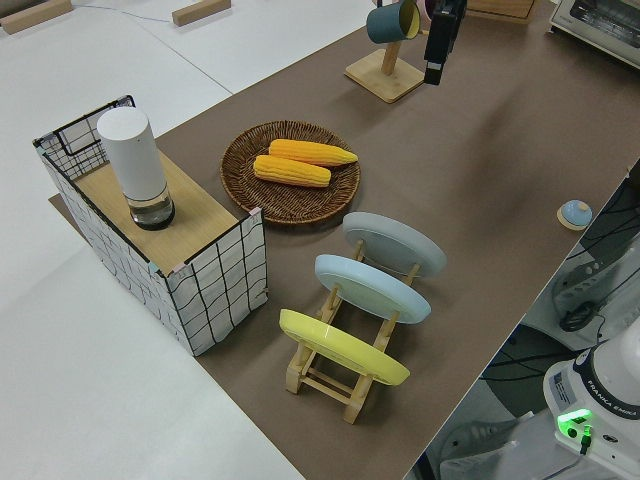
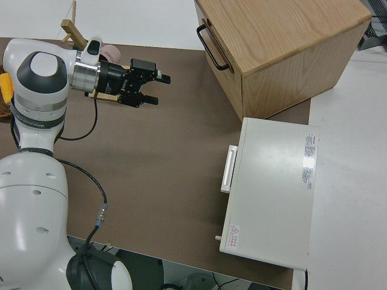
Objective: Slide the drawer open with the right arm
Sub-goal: 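Reach the right gripper up to the black drawer handle and grasp it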
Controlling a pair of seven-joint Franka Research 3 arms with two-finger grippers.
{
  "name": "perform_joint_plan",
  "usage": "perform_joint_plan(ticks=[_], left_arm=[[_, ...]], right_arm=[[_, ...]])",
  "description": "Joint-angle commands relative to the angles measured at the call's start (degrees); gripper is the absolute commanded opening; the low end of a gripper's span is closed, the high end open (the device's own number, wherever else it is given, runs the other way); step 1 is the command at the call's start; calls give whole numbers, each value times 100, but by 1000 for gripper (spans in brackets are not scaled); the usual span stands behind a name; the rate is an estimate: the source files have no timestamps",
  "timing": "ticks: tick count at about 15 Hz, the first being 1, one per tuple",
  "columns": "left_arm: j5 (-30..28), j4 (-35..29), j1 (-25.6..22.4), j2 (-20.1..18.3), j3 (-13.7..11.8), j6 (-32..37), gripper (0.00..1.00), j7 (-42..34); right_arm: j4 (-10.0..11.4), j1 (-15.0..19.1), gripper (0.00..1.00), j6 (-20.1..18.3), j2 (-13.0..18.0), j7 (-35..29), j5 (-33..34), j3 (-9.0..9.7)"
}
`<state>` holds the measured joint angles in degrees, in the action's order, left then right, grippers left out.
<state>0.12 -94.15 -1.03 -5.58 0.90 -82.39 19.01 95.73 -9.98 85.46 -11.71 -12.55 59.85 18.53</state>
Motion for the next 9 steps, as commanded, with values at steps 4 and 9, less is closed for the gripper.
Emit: perform_joint_plan(ticks=[4,9], left_arm=[[-21,2,24,-49,-29,12,993,-56],[-21,2,24,-49,-29,12,993,-56]], right_arm=[[42,-100,979,-29,-568,-327,1396,28],[42,22,969,110,-911,-336,2354,28]])
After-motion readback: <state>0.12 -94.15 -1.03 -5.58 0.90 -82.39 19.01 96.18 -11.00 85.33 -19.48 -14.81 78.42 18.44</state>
